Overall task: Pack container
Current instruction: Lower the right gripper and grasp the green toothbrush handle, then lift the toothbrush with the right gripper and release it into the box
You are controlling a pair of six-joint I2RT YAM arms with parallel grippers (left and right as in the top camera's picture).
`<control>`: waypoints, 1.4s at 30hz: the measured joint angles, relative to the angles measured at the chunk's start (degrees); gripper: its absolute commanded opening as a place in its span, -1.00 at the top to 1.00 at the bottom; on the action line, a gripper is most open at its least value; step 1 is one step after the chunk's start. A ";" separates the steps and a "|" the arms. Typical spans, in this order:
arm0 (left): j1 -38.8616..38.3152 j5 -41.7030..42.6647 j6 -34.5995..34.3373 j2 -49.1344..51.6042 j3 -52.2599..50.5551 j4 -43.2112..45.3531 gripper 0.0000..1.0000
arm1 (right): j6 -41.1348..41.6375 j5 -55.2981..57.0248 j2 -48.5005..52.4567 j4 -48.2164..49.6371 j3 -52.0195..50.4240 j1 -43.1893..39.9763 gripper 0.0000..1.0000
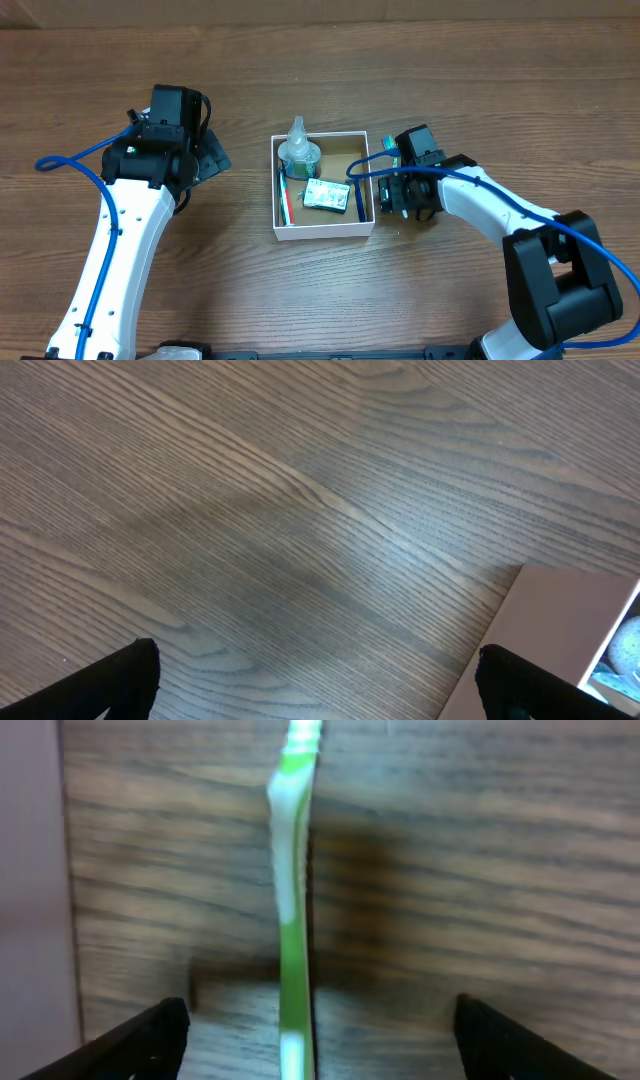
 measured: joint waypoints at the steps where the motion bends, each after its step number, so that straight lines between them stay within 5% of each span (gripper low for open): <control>1: 0.00 0.00 0.00 0.00 0.00 -0.04 -1.00 | 0.59 0.15 0.00 0.02 0.00 -0.22 -0.40; 13: 0.00 0.00 0.00 0.00 0.00 -0.02 -1.00 | 5.29 -0.44 0.02 -0.85 0.02 -5.27 -0.21; 19: 0.00 0.00 0.00 0.00 0.00 -0.02 -1.00 | 4.79 -0.66 0.02 -1.27 0.02 -5.27 0.28; 26: 0.00 0.00 0.00 0.00 0.00 -0.04 -1.00 | 4.63 -0.83 0.02 -1.79 0.02 -5.31 0.30; 35: 0.00 0.00 0.00 0.00 0.00 -0.04 -1.00 | 4.59 -1.03 0.02 -2.67 0.02 -5.31 0.70; 42: 0.00 0.00 0.00 0.00 0.00 -0.04 -1.00 | 4.68 -1.09 0.02 -3.67 0.22 -5.31 0.71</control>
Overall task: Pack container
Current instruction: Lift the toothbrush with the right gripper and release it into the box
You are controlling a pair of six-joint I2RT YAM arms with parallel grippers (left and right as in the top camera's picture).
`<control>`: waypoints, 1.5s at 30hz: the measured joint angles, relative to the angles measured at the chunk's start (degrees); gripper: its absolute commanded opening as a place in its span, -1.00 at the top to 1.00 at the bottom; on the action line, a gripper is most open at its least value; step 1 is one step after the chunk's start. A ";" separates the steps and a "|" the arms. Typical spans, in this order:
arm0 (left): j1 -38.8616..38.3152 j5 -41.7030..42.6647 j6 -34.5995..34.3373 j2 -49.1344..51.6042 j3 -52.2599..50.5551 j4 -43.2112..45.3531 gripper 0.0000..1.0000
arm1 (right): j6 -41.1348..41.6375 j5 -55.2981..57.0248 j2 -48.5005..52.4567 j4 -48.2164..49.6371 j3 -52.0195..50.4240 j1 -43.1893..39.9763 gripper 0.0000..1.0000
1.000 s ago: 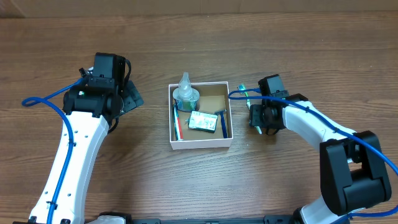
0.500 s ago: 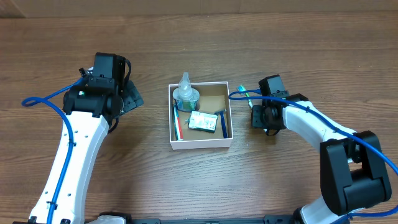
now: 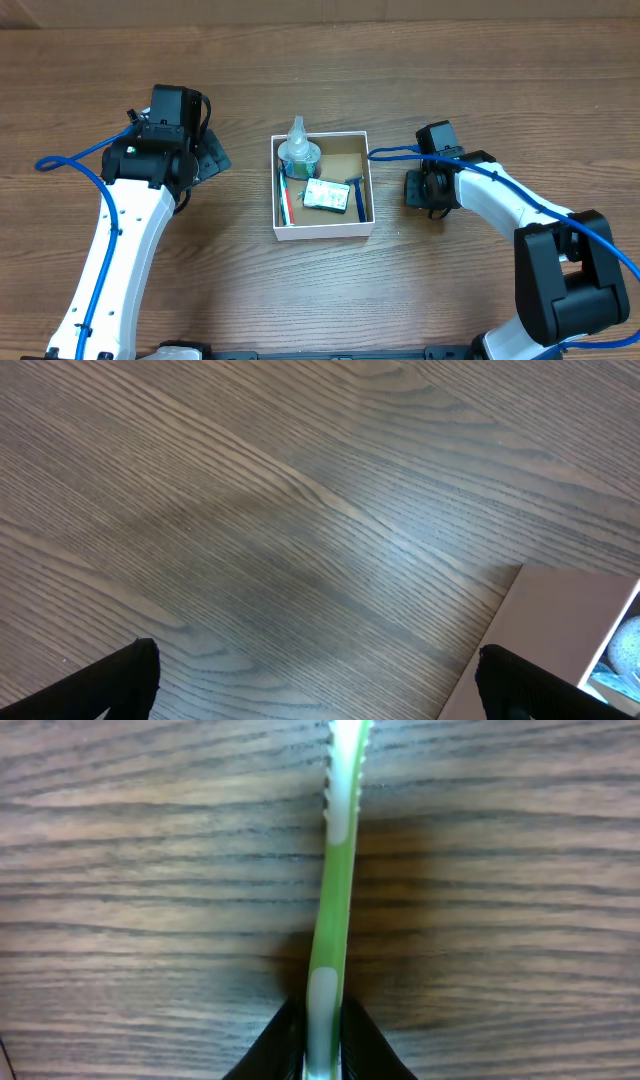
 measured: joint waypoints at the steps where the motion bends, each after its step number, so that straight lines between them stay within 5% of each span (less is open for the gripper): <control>1: 0.00 0.00 0.00 0.00 0.00 0.02 -1.00 | 0.00 -0.22 -0.04 -0.42 0.02 0.00 0.72; 9: 0.00 0.00 0.00 0.00 0.00 0.00 -1.00 | 0.00 -0.76 -3.67 -2.84 0.04 0.00 0.74; 22: 0.00 0.00 0.00 0.00 0.00 0.00 -1.00 | 0.09 -1.70 -25.07 -14.75 4.39 0.68 0.74; 29: 0.00 0.00 0.00 0.00 0.00 0.02 -1.00 | 3.26 -3.80 -34.64 -16.46 4.83 10.16 0.74; 45: 0.00 0.00 0.00 0.00 0.00 0.00 -1.00 | 11.39 -3.93 -25.68 -9.77 4.85 25.94 0.72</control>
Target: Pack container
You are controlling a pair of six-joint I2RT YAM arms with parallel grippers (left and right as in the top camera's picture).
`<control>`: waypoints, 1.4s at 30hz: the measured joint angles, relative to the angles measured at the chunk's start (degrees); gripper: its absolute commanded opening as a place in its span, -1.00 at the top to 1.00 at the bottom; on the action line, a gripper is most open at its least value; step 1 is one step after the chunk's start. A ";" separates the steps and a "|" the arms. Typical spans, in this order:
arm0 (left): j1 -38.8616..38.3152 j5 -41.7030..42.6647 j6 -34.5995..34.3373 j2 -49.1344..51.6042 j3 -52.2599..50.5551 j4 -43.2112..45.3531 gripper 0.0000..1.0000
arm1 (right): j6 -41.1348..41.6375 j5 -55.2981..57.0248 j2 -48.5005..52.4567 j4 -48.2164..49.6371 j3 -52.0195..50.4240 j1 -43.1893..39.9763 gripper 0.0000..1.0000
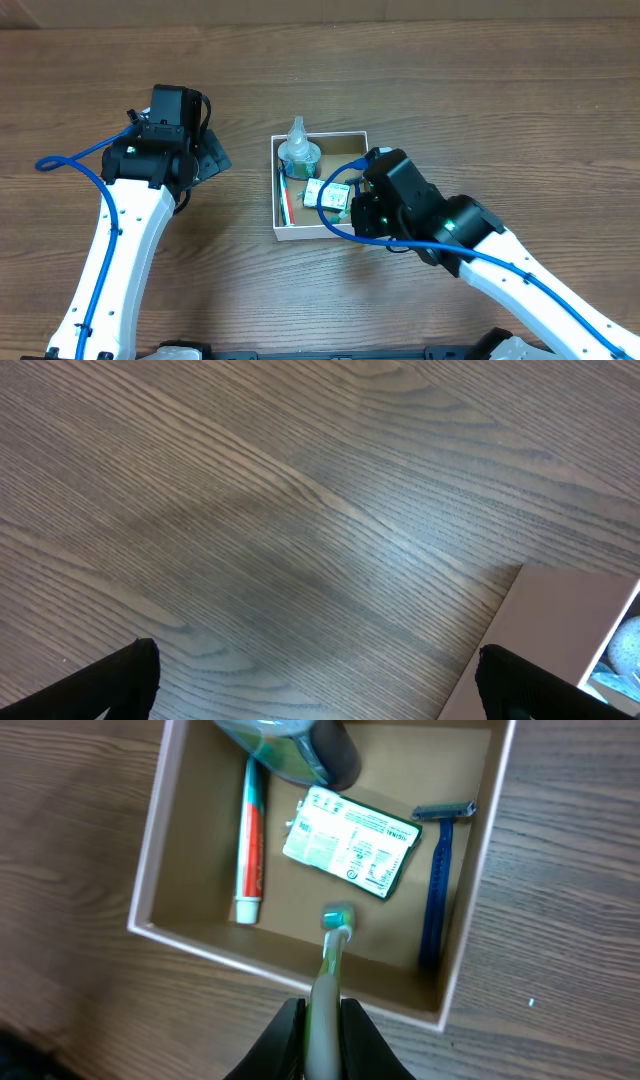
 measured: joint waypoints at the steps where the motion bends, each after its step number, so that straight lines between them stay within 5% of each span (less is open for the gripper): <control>1: 0.00 0.00 0.00 0.00 0.02 0.00 -0.99 | 0.20 0.02 1.27 0.66 0.00 -0.02 0.72; 17: 0.00 0.00 0.00 0.00 0.00 0.00 -1.00 | 0.59 2.51 5.07 8.76 0.00 -0.02 0.53; 20: 0.00 0.00 0.00 0.00 0.00 0.00 -1.00 | 0.48 3.67 5.07 8.70 0.00 0.00 0.25; 24: 0.00 0.00 0.00 0.00 0.00 0.02 -1.00 | 0.15 4.57 5.09 9.70 0.00 -0.02 -0.61; 42: 0.00 0.00 0.00 0.00 0.00 0.00 -1.00 | -6.54 8.11 10.51 11.74 0.24 -0.02 -0.89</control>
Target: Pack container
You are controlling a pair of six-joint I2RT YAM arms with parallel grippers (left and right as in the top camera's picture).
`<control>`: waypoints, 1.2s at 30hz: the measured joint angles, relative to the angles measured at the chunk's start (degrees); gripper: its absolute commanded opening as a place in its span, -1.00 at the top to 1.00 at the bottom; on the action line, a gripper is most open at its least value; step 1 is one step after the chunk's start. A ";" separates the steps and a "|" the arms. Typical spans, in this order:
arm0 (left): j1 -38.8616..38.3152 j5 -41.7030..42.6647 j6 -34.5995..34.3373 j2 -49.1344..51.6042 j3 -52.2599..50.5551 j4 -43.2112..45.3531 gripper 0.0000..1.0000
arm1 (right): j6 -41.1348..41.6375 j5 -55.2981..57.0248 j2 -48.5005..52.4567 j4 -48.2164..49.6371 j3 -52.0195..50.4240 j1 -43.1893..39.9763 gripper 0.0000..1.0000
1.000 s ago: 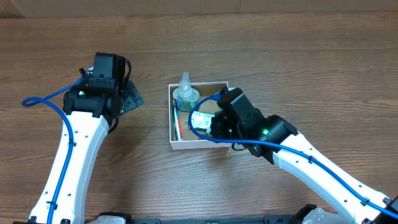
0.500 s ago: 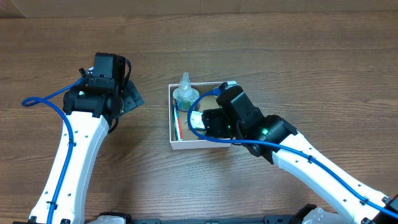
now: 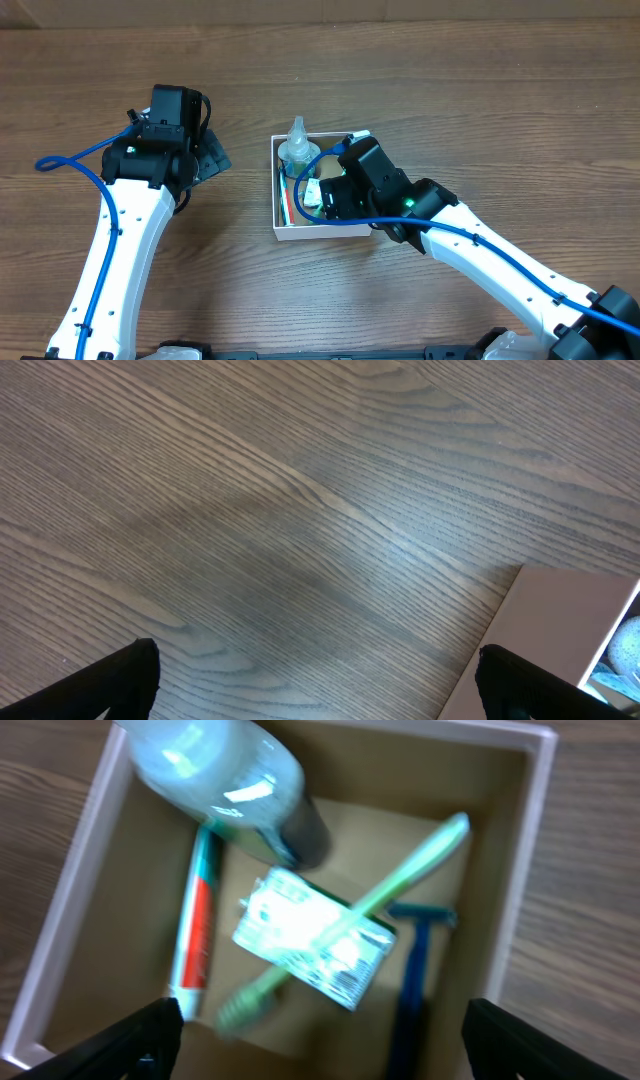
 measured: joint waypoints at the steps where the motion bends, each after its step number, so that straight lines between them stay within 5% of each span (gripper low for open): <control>1: 0.00 0.00 0.00 0.00 0.00 0.00 -1.00 | 0.09 0.92 -0.02 -1.75 0.61 0.00 -0.90; 9: 0.00 0.00 0.00 0.00 0.00 0.02 -1.00 | 2.16 5.18 -8.04 -16.35 12.76 0.00 -1.00; 25: 0.00 0.00 0.00 0.00 0.00 0.00 -1.00 | 5.51 7.54 -61.42 -35.91 15.80 0.00 -1.00; 36: 0.00 0.00 0.00 0.00 0.00 0.00 -1.00 | 5.64 7.54 -61.88 -39.15 15.69 0.00 -1.00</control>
